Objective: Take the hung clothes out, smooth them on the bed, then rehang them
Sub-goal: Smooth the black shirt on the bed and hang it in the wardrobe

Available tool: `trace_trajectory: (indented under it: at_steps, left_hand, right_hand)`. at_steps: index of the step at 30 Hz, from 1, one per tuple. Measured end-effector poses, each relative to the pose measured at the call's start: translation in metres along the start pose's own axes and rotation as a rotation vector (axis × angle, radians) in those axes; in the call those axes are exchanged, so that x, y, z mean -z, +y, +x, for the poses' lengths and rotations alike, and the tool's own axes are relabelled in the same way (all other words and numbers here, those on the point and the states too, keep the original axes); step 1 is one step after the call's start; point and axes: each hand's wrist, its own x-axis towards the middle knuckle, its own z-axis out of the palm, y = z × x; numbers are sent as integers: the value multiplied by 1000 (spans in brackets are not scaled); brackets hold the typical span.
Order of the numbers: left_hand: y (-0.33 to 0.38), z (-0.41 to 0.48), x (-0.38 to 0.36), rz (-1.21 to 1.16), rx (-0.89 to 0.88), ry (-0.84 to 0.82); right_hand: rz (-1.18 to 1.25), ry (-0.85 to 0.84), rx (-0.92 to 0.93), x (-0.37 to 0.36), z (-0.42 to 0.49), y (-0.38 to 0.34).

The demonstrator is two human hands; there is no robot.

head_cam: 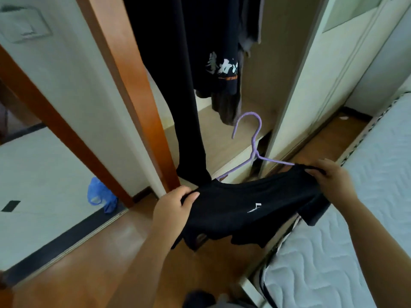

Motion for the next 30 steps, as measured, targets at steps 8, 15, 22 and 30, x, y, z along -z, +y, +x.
trace_trajectory:
  at_steps: [8, 15, 22, 30]
  left_hand:
    - [-9, 79, -33, -63, -194, -190]
    - [8, 113, -65, -45, -418, -162]
    - [27, 166, -95, -59, -407, -112]
    - [76, 251, -154, -51, -422, 25]
  right_hand:
    - [-43, 109, -271, 5, -6, 17]
    - [-75, 189, -436, 16, -21, 26]
    - [-78, 290, -462, 14, 13, 38]
    - [29, 269, -441, 21, 115, 94]
